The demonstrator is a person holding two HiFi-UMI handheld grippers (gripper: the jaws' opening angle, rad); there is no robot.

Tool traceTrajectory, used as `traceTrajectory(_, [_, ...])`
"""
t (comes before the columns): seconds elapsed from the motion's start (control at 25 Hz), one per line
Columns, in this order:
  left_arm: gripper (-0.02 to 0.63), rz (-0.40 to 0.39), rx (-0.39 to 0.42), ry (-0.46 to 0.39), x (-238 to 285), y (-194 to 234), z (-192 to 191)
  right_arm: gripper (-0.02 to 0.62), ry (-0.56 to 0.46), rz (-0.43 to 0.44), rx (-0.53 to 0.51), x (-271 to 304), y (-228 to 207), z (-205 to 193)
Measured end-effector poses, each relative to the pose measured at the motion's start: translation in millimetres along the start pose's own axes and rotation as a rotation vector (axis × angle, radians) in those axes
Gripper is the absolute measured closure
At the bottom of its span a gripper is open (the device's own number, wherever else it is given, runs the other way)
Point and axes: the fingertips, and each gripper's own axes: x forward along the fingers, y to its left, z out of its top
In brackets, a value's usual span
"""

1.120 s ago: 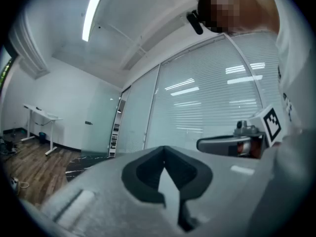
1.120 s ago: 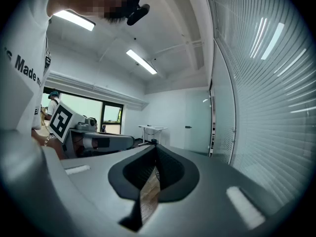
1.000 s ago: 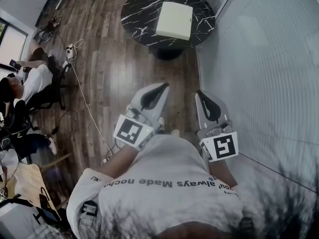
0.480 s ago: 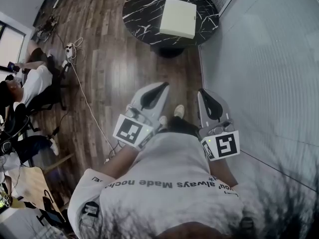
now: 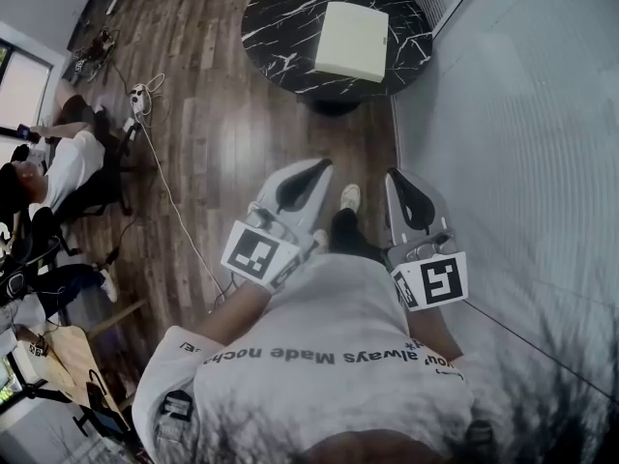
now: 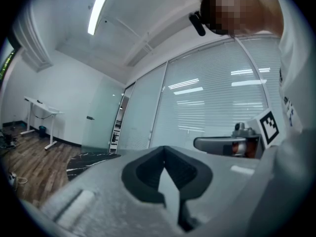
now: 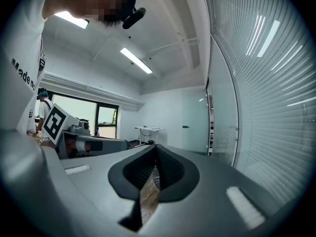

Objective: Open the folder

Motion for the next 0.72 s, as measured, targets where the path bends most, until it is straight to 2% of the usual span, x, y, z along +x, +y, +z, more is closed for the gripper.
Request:
traceTrajectory(0.36, [0.603,-0.008,0.008,0.009,65.6,29.4,7.1,0.594,0.005,-0.003,0.023,40.5,-57.3,-0.4])
traceTrajectory(0.72, [0.603,0.001,0.034,0.024,163.8,54.0,15.6,0.594,0.008,0.012,0.048,82.0,-146.5,-1.2])
